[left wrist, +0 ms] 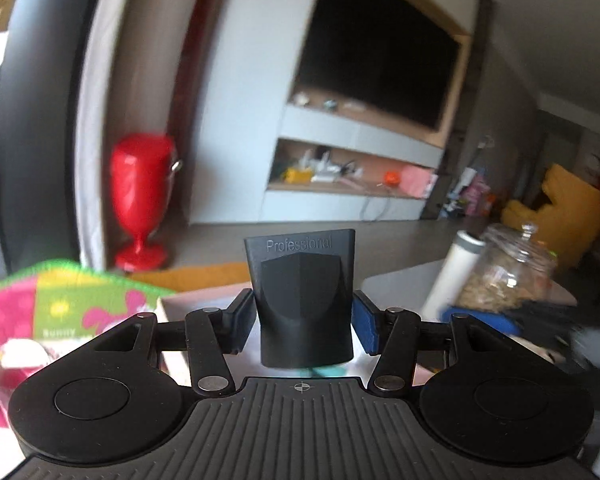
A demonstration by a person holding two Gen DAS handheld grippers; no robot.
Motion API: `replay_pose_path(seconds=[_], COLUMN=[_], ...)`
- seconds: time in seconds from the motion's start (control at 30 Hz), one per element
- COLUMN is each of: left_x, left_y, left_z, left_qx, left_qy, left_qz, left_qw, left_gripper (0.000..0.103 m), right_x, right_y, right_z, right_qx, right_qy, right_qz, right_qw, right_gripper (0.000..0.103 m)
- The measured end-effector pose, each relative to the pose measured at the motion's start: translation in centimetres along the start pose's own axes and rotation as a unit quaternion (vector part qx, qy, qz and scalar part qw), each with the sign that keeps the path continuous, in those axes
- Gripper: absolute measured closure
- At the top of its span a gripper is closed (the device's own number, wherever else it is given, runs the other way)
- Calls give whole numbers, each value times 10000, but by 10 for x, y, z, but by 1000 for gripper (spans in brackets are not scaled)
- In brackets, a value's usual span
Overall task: Organize rigid objects
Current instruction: 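Drop the grey plug into the pink box with the right tool while the left drops the nozzle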
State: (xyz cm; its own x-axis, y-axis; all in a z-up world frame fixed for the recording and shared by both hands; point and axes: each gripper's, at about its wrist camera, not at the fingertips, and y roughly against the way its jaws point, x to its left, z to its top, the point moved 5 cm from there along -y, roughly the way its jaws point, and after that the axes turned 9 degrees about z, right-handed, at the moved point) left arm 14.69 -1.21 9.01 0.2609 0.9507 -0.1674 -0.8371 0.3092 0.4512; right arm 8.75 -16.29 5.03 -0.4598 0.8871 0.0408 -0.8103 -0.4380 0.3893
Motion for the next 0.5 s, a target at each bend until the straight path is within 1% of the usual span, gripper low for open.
replay_pose_path(seconds=[0.1,0.17,0.27,0.33,0.43,0.47,0.5], left_x=[17,35,50,52,36,29,23], left_y=[-9,-13,-19,-19,-11,-7,-3], left_z=[-15,-26,-40,-42,-35,-31,-26], left_qx=[144,386,672,674,520,397,231], left_qy=[80,196,203,217,23,-94,-190], left_qz=[52,-30,-133,-246,-539,-554,-455], left_qw=[9999,9991,9974,9972,9972,9976,9985], left_gripper=[46,47,48,48,48,48,48], right_x=[5,9,20,29,42,46,49], right_y=[2,5,3,0,-3,-3,-2], right_z=[-19,-37,-62,-72,-80,-82,-83], right_qx=[166,273,518,647,736,750,761], right_qy=[111,293,551,657,718,728,740], right_qz=[95,14,-38,29,188,223,256], right_qw=[9998,9992,9971,9957,9945,9943,9940], right_gripper=[54,49,49,49,49,49,49])
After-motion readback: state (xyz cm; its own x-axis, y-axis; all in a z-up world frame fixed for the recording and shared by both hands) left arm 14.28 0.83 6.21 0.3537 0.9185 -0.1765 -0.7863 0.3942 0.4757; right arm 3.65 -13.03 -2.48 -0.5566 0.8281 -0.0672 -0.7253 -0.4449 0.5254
